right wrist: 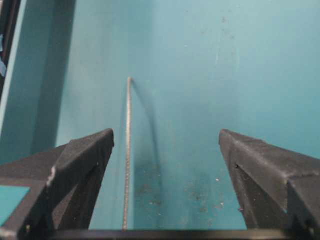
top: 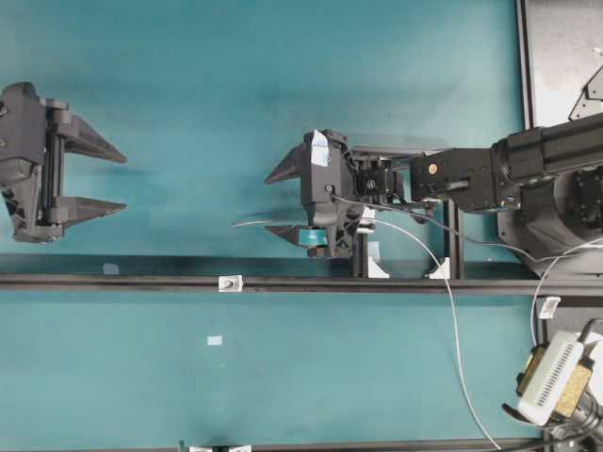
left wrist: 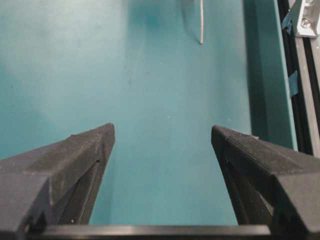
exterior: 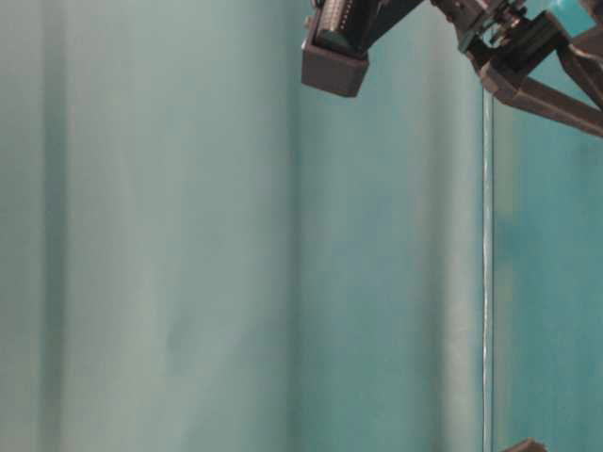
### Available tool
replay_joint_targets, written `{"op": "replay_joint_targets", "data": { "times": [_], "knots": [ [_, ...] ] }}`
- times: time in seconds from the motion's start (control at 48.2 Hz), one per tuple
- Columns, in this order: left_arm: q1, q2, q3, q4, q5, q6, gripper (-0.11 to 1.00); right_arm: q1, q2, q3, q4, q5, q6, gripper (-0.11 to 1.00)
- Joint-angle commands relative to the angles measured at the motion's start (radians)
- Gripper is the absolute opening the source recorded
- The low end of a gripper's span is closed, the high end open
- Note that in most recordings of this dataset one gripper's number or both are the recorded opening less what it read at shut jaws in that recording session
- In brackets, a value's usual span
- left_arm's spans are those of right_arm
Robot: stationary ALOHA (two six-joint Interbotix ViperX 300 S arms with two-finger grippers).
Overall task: Insert the wire into the hole on the right side and pull it with the left arm.
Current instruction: 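Close the right gripper on the grey wire end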
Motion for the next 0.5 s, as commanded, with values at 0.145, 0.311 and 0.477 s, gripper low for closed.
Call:
{"op": "replay_joint_targets", "data": {
  "times": [0.145,0.311,0.477],
  "knots": [
    [0.002,-0.008,-0.015,0.000,-0.008,0.002,0.87,-0.008,-0.011,-0.011,-0.002,-0.005,-0.003,0.92],
    [0.002,-0.008,-0.015,0.000,-0.008,0.002,0.87,-0.009,-0.008,-0.011,-0.002,-0.002,-0.003,0.92],
    [0.002,-0.009,-0.015,-0.002,-0.009,0.002,0.87,-0.009,0.002,-0.012,-0.002,-0.002,-0.003,0.92]
  ]
}}
